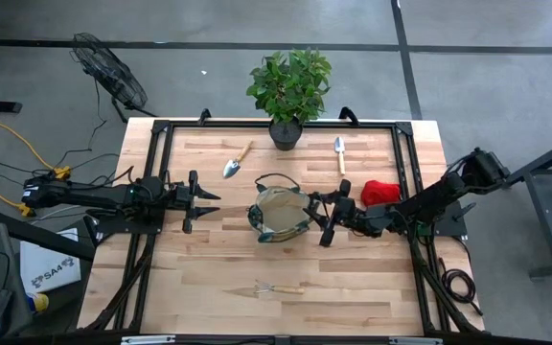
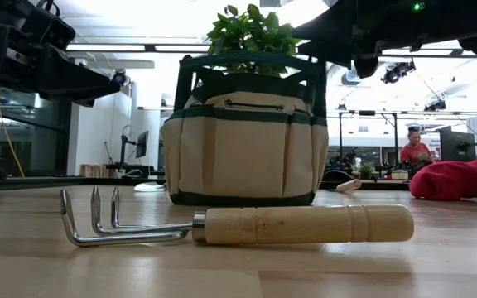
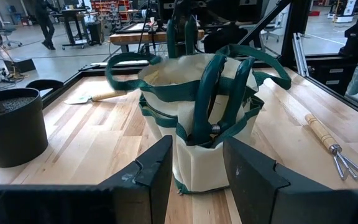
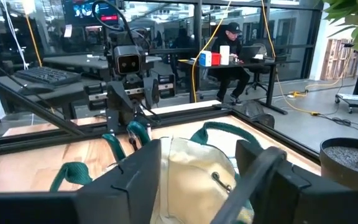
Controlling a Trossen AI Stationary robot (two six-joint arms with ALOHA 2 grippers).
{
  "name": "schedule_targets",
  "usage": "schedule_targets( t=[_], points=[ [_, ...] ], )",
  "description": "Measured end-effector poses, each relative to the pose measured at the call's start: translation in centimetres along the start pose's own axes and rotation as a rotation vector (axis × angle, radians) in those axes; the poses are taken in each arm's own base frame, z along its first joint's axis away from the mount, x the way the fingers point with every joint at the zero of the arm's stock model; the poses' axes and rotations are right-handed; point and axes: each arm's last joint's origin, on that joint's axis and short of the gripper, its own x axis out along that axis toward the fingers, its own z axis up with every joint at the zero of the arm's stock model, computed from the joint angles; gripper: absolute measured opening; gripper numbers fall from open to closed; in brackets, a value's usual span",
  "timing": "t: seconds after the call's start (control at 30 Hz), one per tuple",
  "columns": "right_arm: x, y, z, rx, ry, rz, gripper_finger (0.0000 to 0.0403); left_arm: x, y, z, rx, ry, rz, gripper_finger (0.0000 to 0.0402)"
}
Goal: Pick & Place Garden tools in Gardening bag
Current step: Put the green shear scissors into the gardening bag
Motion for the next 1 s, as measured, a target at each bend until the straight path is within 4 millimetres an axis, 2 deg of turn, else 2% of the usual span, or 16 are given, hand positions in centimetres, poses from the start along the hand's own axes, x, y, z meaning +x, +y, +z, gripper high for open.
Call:
schedule_targets(
  t=[0.27, 0.5, 0.73, 1.0],
  points=[
    [0.0, -0.1, -0.1, -0.013, 0.008, -0.031, 0.0131, 0.0, 0.0, 0.0, 0.0, 0.0, 0.0, 0.0138],
    [0.0, -0.2, 0.2, -0.01, -0.013, -0.049, 0.0092, 0.0, 0.0, 0.0, 0.0, 0.0, 0.0, 0.0138],
    [-0.3, -0.4, 1.0, -0.008, -0.039, -0.075, 0.0068, 0.0, 0.0, 0.0, 0.0, 0.0, 0.009, 0.0138],
    [-0.7, -1.0, 2.2, -0.027, -0.069, -0.163, 0.0059, 0.0, 0.0, 0.0, 0.0, 0.0, 0.01, 0.0138]
  ],
)
